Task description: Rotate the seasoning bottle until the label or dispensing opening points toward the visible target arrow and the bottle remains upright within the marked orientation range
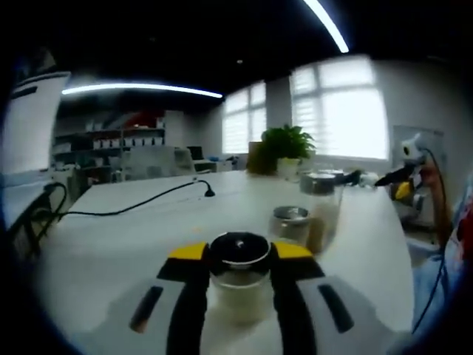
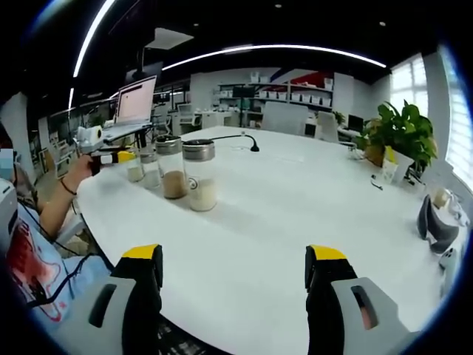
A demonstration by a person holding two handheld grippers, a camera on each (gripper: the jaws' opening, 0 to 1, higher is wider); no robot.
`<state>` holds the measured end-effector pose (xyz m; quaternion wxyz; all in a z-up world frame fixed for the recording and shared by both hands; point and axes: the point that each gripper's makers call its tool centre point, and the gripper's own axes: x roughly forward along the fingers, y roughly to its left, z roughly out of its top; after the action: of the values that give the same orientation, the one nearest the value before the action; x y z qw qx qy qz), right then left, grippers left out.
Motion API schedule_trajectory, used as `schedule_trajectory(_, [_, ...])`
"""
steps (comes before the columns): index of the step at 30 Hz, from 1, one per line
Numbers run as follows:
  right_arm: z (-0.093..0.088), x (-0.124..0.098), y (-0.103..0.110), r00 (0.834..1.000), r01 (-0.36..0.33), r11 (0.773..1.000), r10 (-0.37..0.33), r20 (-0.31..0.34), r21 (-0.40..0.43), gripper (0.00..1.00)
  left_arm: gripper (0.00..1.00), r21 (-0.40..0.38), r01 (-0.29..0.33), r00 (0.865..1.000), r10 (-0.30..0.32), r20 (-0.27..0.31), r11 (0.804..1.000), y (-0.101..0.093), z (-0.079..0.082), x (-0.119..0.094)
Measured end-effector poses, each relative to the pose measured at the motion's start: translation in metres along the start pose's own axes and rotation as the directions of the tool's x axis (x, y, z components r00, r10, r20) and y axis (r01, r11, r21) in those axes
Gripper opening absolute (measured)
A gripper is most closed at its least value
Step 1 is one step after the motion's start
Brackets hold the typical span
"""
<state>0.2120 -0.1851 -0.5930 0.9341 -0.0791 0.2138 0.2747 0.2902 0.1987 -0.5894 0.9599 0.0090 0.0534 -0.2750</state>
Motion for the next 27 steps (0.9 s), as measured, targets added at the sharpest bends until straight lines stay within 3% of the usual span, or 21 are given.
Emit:
schedule_trajectory(13, [0.0008,0.0013,0.0035,1.0,-0.008,1.0,0.008,-0.002,-0.008,0.81,0.34,-0.029,-0.164,0.986,0.163,-0.035,0.986,0.0033,0.0003,0.0016])
schedule_trajectory(18, [0.0002,0.0016,0.0035,1.0,-0.006,1.0,0.006,-0.004,-0.006,0.81,0.34,-0.034,-0.189,0.982,0.188,-0.027,0.981,0.0032,0.0003,0.0031])
schedule_trajectory(27, [0.0001,0.0016,0.0041,1.0,-0.007,1.0,0.007,-0.004,-0.005,0.81,0.34,-0.044,-0.287,0.958,0.286,-0.023,0.957,0.0021,0.0001,0.0018])
